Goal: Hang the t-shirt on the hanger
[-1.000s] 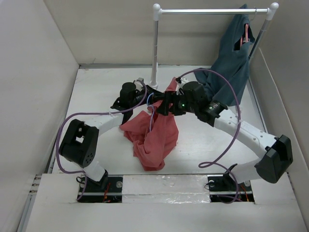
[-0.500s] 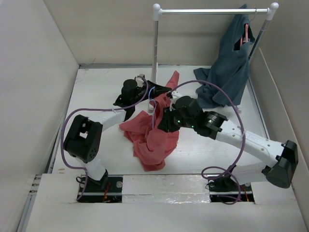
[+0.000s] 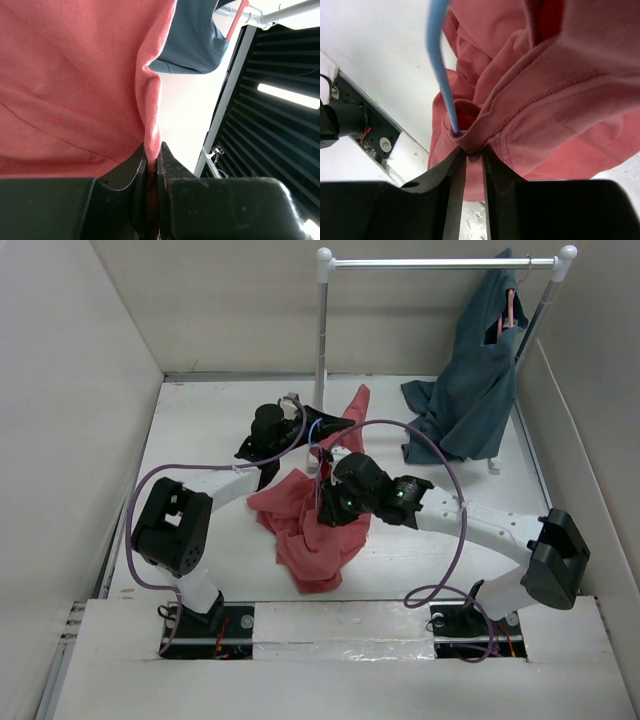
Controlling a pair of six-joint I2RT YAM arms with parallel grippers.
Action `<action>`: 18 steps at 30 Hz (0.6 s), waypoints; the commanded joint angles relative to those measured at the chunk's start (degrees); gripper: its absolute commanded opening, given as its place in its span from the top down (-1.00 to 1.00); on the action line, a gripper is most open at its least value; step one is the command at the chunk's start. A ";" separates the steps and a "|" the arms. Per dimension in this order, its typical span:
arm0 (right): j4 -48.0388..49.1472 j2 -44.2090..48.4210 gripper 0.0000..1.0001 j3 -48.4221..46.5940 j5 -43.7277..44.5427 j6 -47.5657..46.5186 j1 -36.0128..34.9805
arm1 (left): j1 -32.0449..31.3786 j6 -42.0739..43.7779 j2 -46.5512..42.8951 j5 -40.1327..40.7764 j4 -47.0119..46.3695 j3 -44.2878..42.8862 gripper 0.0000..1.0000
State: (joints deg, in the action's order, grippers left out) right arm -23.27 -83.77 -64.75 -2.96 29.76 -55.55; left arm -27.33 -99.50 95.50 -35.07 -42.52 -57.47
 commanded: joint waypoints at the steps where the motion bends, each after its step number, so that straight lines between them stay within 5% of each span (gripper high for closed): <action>1: 4.28 0.54 0.52 -2.83 1.20 -1.02 -1.05 | -0.35 -0.08 -4.27 0.53 -4.32 -0.01 1.00; 18: 5.16 -3.95 0.29 -8.81 12.01 1.88 -1.05 | -0.35 -2.10 -6.82 2.46 -6.25 3.24 1.00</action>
State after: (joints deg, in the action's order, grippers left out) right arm -20.84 -86.21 -71.02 5.78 30.92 -56.29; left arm -27.31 -100.05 92.40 -32.49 -43.55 -54.72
